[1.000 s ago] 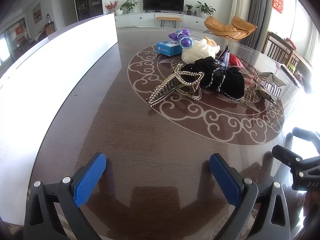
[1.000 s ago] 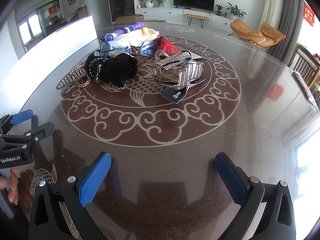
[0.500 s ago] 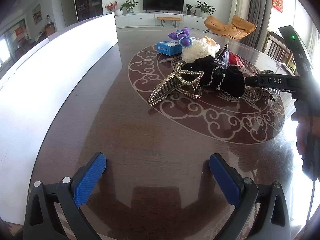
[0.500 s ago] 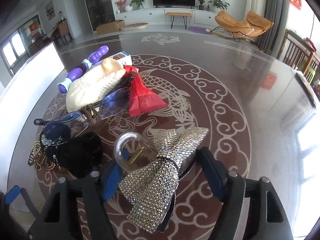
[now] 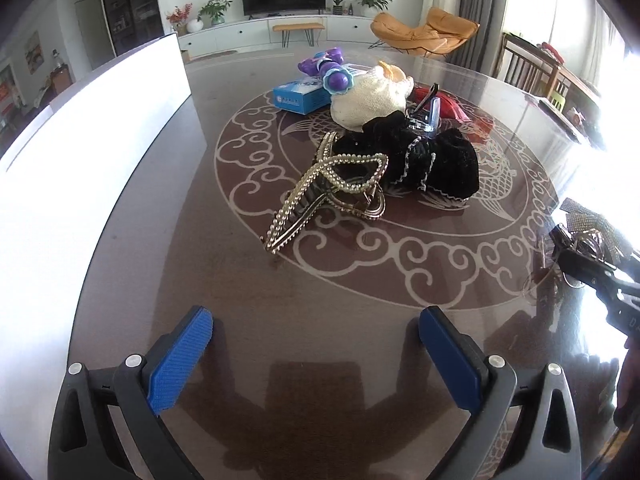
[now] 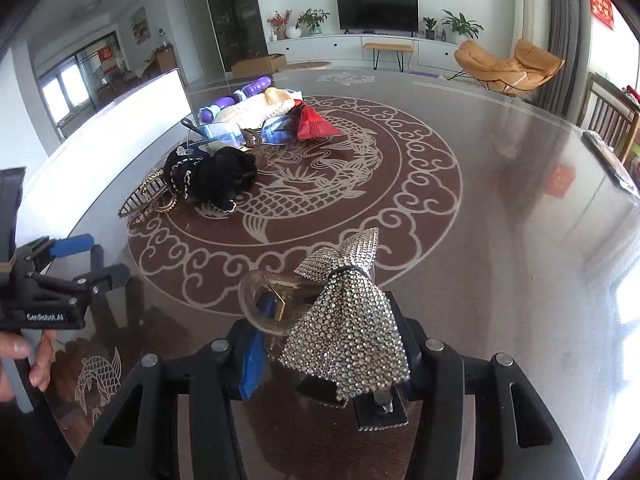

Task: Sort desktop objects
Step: 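Grasp the rhinestone bow clip with the right tool while the left tool grasps the pearl hair claw, then carry both clips into the cardboard bin and open both tools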

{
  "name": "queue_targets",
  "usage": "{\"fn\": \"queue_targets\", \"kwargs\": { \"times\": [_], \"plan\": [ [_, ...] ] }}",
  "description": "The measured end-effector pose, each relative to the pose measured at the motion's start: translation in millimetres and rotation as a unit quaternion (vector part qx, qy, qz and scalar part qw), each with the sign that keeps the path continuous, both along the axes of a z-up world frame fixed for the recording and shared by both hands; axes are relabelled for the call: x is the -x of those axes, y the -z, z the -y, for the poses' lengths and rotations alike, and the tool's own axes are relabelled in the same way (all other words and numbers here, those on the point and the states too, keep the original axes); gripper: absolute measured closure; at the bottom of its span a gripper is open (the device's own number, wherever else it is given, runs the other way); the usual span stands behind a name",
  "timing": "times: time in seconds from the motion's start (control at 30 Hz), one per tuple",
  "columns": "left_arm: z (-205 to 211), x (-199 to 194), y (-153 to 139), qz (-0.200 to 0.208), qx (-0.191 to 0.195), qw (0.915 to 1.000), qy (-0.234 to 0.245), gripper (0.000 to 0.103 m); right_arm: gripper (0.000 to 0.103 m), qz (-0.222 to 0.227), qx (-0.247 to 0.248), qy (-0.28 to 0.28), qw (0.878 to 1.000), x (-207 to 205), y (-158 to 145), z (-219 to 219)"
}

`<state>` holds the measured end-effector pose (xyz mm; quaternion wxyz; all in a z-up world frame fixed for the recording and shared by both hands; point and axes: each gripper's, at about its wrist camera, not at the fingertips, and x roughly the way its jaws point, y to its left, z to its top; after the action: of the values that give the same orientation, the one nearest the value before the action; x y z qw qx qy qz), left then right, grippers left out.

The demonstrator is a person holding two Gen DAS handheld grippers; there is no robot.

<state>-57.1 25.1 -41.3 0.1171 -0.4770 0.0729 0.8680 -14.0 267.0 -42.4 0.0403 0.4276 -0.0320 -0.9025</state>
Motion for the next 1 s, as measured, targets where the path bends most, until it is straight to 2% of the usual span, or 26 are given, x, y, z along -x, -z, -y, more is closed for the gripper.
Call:
{"fn": "queue_targets", "kwargs": {
  "times": [0.1,0.23,0.3,0.4,0.47,0.53,0.57,0.73,0.87,0.97,1.0],
  "plan": [
    [-6.5,24.8,-4.4,0.002,0.021,0.9998,0.006,0.000,0.049,0.002,-0.014,-0.004,1.000,-1.8,1.8,5.0],
    [-21.2,51.4,-5.0,0.016,0.009,0.9991,0.038,0.000,0.048,0.003,-0.023,-0.005,1.000,3.1,1.4,6.0],
    [-30.9,60.8,-2.4,0.015,0.018,0.9986,0.047,0.000,0.048,0.004,-0.031,-0.006,1.000,2.8,1.7,8.5],
    [-35.7,65.7,-2.8,0.009,0.011,0.9982,0.057,0.002,0.047,0.005,-0.050,-0.007,0.999,3.1,3.0,13.3],
    [-28.1,61.9,-8.5,-0.009,-0.007,0.9984,0.055,0.047,0.047,0.006,-0.046,-0.007,0.999,2.7,3.3,11.6],
    [-16.2,58.2,-11.8,-0.007,-0.016,0.9990,0.040,0.051,0.047,0.006,-0.046,-0.007,0.999,2.3,3.5,11.4],
    [-7.7,53.8,-14.4,-0.010,-0.033,0.9988,0.035,0.060,0.047,0.006,-0.046,-0.007,0.999,2.2,3.5,11.6],
    [27.1,15.9,-16.3,0.001,-0.061,0.9981,-0.004,0.060,0.047,0.003,-0.038,-0.012,0.999,1.0,2.4,10.6],
    [41.8,-18.8,-11.7,-0.012,-0.054,0.9984,-0.010,0.060,0.047,0.000,-0.007,-0.036,0.999,-12.5,1.5,13.9],
    [42.0,-24.1,-14.3,-0.015,-0.063,0.9978,-0.018,0.060,0.047,0.000,-0.009,-0.043,0.999,-21.6,2.2,16.4],
    [39.0,-25.1,-15.7,-0.018,-0.068,0.9973,-0.020,0.060,0.043,0.000,-0.007,-0.042,0.999,-22.6,2.5,15.8]
  ]
}}
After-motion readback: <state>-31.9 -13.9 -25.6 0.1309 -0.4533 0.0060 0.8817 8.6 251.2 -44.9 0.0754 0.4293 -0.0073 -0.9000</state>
